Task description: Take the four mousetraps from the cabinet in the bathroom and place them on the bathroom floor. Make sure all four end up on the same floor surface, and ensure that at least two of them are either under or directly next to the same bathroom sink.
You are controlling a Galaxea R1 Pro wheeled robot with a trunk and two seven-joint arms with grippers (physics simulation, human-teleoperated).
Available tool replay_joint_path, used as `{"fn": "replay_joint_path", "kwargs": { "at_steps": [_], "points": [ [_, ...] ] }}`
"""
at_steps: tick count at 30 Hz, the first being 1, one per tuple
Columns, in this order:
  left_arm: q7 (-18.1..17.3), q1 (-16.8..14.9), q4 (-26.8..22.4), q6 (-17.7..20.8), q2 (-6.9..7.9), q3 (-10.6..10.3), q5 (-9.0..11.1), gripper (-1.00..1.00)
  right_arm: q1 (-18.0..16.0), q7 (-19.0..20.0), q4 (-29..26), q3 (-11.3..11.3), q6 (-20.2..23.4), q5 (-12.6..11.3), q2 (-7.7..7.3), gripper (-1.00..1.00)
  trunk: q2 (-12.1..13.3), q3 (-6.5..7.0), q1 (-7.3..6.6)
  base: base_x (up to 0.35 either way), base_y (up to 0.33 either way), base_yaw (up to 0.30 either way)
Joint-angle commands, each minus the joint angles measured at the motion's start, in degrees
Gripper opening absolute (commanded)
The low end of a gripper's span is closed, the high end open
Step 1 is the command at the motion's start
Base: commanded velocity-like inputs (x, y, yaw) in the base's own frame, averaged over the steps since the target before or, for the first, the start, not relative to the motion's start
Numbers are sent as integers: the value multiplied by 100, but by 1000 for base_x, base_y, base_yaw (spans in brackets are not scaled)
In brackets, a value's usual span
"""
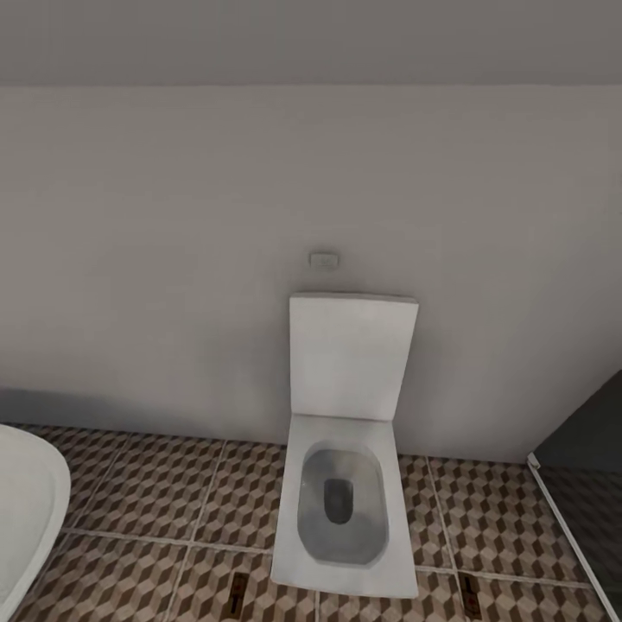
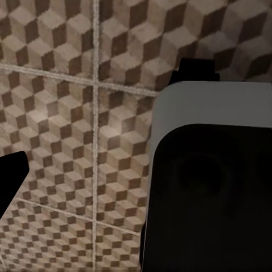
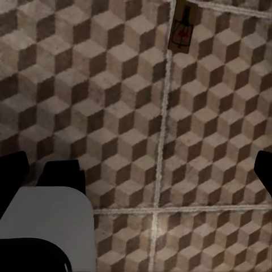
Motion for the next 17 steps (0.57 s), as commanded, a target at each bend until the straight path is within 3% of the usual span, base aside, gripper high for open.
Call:
{"fn": "replay_joint_path", "kwargs": {
  "at_steps": [1,17],
  "points": [
    [44,-1,-23,15,5,-24,-1,100,-2,-16,4,44,-10,-22,2,100,-1,-4,-1,0,0,0],
    [44,26,3,22,21,-24,-4,100,-2,-16,4,44,-10,-22,2,100,-1,-4,-1,0,0,0]
  ]
}}
